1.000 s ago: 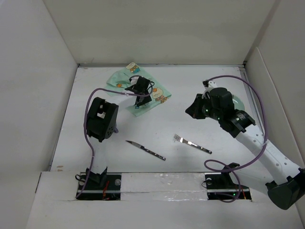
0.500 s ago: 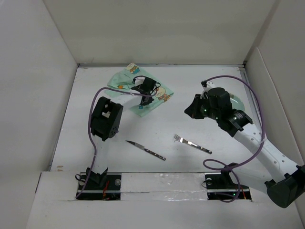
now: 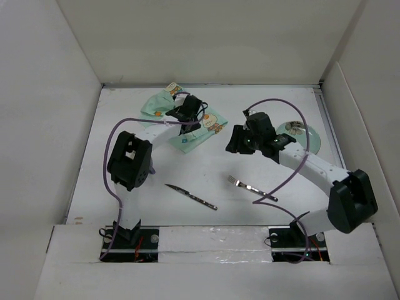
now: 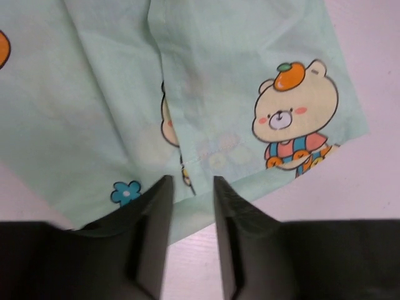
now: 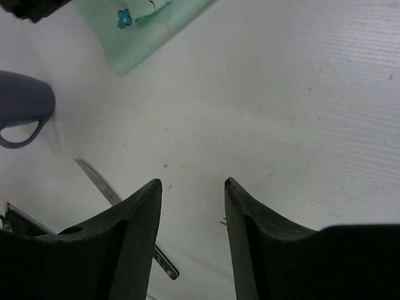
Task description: Set the dinner table for one person
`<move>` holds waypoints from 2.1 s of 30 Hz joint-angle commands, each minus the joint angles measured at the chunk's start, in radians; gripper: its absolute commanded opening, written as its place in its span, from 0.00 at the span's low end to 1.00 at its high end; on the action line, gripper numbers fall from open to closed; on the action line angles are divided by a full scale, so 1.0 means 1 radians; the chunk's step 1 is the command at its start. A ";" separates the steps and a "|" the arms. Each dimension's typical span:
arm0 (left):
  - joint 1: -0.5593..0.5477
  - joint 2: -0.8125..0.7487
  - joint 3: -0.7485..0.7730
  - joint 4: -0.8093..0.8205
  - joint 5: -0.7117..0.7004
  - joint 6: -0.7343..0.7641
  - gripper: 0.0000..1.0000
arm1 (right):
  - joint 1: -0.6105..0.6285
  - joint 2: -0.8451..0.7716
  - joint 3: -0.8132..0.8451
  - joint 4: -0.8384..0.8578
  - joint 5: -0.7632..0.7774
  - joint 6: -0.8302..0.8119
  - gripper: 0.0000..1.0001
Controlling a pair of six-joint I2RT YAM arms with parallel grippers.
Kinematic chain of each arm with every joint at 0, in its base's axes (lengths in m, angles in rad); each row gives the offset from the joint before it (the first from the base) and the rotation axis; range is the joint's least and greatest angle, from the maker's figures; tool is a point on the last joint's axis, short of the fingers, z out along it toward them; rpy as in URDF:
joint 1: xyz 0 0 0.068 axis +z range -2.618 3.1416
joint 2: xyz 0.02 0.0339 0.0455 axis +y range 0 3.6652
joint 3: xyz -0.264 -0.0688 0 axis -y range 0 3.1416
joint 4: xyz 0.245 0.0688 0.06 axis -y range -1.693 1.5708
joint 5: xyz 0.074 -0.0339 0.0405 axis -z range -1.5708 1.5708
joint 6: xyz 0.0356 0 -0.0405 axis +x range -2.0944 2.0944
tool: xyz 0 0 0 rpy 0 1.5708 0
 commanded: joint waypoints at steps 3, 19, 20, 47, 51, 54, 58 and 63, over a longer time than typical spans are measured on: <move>0.060 -0.117 -0.164 0.036 0.069 -0.011 0.43 | 0.038 0.044 0.033 0.149 -0.011 0.089 0.36; 0.101 0.064 -0.047 0.077 0.110 -0.008 0.36 | 0.128 0.183 0.043 0.261 -0.014 0.188 0.54; 0.101 0.059 -0.051 0.100 0.112 -0.005 0.34 | 0.138 0.208 0.057 0.263 -0.013 0.205 0.55; 0.152 -0.261 0.243 0.021 0.277 0.100 0.00 | 0.150 0.338 0.189 0.232 0.122 0.160 0.81; 0.152 -0.260 0.289 0.004 0.323 0.089 0.00 | 0.109 0.414 0.226 0.200 0.105 0.162 0.89; 0.152 -0.266 0.337 -0.018 0.334 0.090 0.00 | 0.096 0.441 0.220 0.238 0.122 0.176 0.90; 0.152 -0.278 0.401 -0.061 0.325 0.112 0.00 | 0.075 0.504 0.278 0.226 0.159 0.143 0.90; 0.152 -0.298 0.461 -0.111 0.297 0.144 0.00 | 0.052 0.544 0.286 0.298 0.103 0.126 0.90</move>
